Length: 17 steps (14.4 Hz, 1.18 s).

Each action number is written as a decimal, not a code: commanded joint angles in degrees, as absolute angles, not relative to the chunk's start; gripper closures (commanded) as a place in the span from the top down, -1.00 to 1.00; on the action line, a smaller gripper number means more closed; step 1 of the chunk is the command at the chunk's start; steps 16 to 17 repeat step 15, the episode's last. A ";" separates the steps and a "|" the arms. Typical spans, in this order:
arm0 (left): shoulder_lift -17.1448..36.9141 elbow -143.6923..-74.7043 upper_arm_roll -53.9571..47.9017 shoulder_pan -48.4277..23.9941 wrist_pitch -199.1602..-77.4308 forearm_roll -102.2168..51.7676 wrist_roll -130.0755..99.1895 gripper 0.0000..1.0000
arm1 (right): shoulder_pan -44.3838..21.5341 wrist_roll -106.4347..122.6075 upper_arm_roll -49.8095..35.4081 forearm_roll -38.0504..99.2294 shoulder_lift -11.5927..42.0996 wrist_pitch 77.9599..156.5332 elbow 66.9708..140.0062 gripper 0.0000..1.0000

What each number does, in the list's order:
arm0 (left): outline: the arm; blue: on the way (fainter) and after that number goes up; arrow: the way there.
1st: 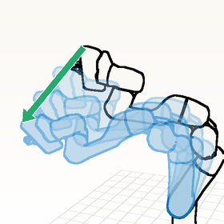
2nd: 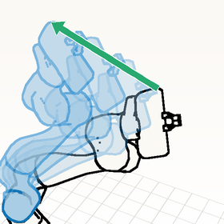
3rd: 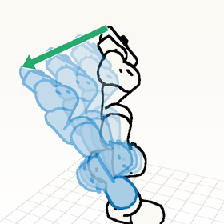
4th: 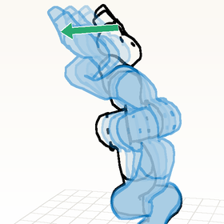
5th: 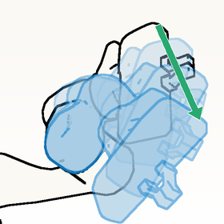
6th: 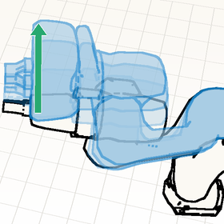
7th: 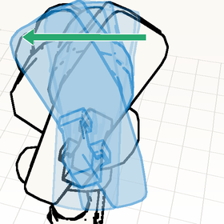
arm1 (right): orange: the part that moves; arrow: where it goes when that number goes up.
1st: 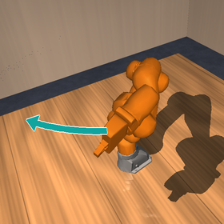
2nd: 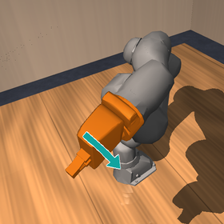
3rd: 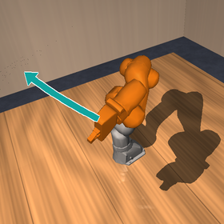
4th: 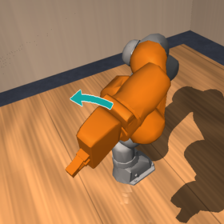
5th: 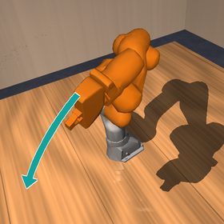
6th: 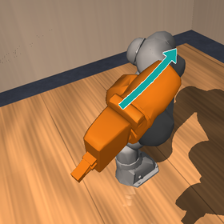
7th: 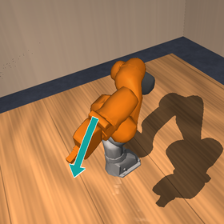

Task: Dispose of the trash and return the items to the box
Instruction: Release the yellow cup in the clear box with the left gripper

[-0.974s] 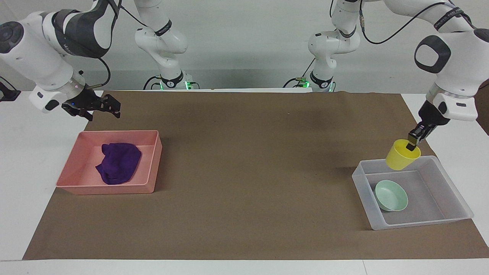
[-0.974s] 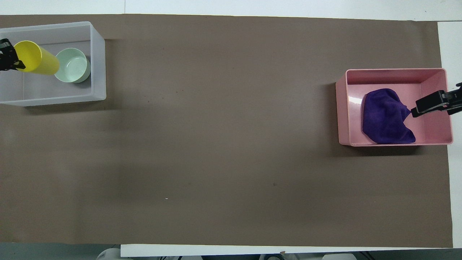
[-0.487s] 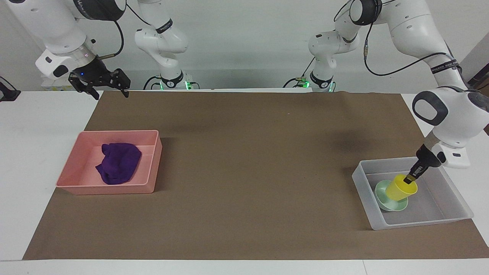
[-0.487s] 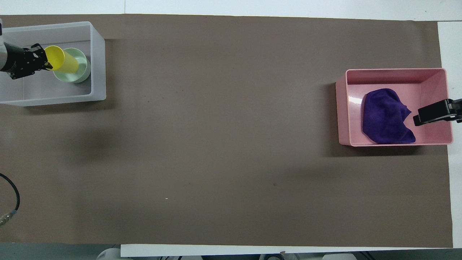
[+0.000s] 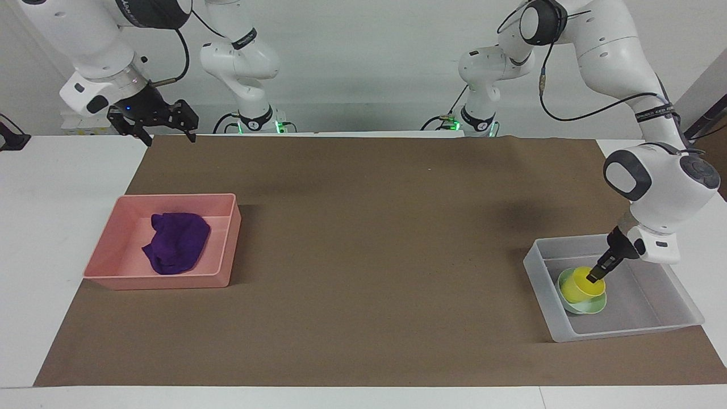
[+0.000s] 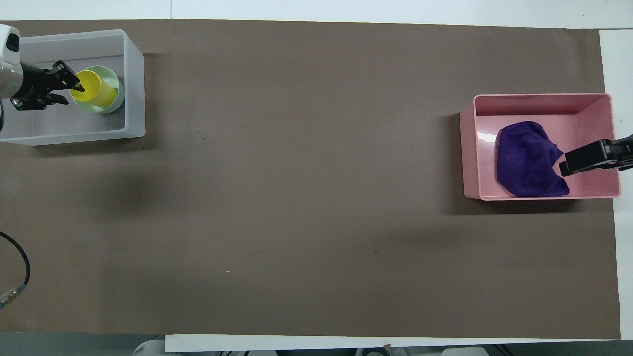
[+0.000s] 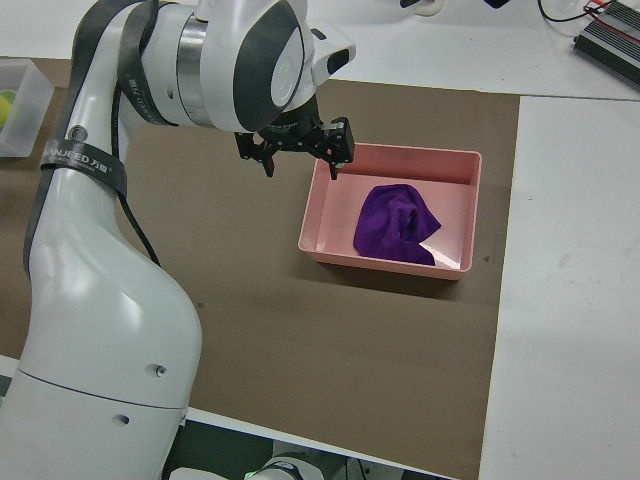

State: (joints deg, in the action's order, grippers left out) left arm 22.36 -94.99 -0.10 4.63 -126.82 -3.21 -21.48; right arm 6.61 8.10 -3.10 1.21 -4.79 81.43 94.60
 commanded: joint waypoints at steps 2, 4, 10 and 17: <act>11.46 -95.10 0.09 3.17 -114.39 1.04 -17.61 1.00 | 5.71 8.17 -3.25 1.49 -5.80 81.65 95.89 0.99; 5.31 -95.36 -0.09 1.76 -105.44 1.32 -14.60 1.00 | 5.62 8.00 -3.16 1.41 -5.80 82.00 95.80 0.99; -2.38 -97.30 -0.44 -3.42 -94.73 1.49 2.90 1.00 | 5.62 7.56 -3.16 1.49 -5.80 81.65 95.80 0.99; -1.49 -95.89 -0.35 -3.69 -95.81 -0.09 1.06 1.00 | 5.54 7.56 -3.16 1.49 -5.80 81.56 95.80 0.99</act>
